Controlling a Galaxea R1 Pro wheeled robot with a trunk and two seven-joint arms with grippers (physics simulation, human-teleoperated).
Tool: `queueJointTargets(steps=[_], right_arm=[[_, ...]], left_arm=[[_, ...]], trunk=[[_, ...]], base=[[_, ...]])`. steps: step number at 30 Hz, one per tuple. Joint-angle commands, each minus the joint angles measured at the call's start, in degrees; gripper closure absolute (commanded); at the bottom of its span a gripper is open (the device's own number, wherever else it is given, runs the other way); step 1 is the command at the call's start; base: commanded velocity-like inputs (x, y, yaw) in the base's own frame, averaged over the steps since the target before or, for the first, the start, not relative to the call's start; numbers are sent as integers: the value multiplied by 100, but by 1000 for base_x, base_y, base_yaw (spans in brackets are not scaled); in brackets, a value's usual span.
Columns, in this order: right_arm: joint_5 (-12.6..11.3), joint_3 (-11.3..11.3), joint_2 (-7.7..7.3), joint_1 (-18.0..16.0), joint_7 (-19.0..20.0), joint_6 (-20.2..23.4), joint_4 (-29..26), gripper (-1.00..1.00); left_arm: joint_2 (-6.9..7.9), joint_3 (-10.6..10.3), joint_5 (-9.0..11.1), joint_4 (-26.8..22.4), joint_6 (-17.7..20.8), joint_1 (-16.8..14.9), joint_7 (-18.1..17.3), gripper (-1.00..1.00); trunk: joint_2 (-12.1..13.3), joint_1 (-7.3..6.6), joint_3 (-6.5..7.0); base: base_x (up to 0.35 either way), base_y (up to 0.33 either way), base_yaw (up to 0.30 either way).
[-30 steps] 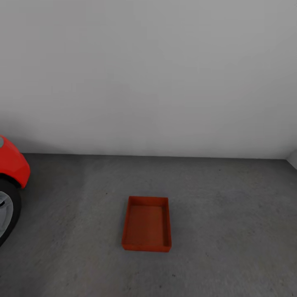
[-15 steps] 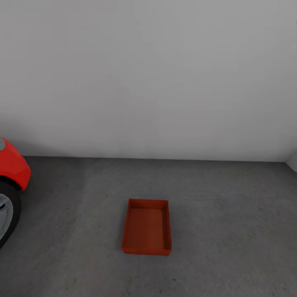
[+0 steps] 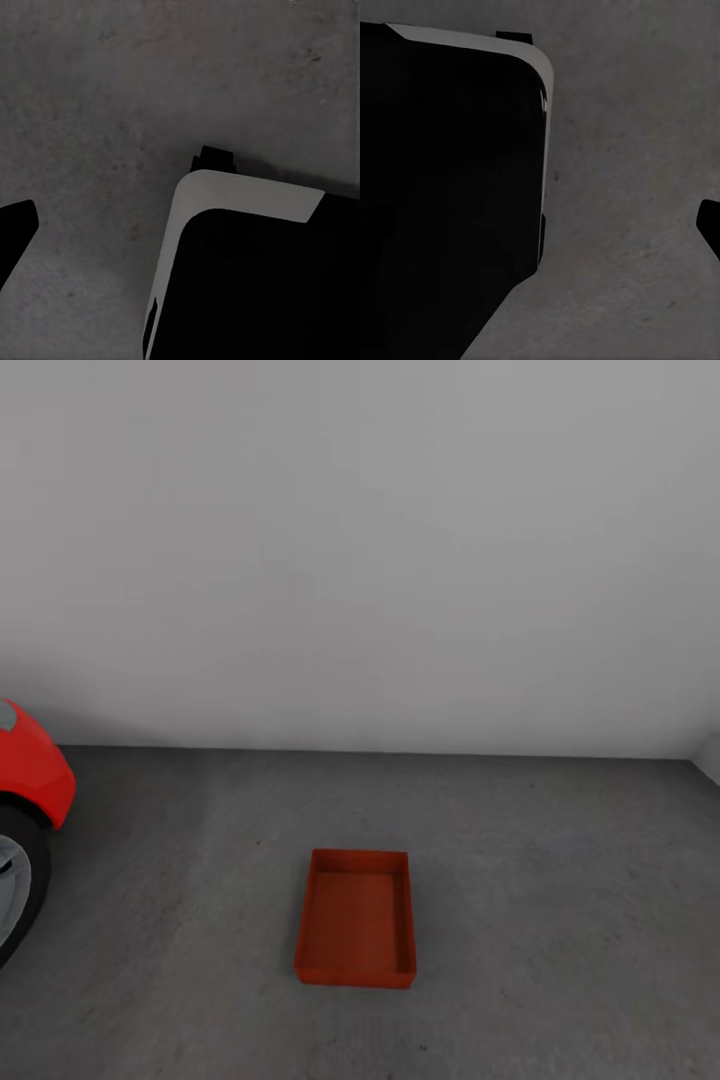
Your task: Move the two storage containers from the living room to the garage. In the garage, place one container on the floor and stack the other container on top of it (either order is fine).
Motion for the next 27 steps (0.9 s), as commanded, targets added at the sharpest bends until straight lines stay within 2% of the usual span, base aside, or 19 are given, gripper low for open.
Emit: queueJointTargets(steps=[1,27], right_arm=[[60,-47,-1,-7,-8,-30,19,-100],[64,-31,-5,-7,91,-27,19,-100]], left_arm=[[-1,-49,43,3,-15,-3,14,-100],[-1,-49,39,3,-15,-4,14,-100]], trunk=[[-3,0,5],[-3,0,243]], base=[[0,0,0],[0,0,0]])
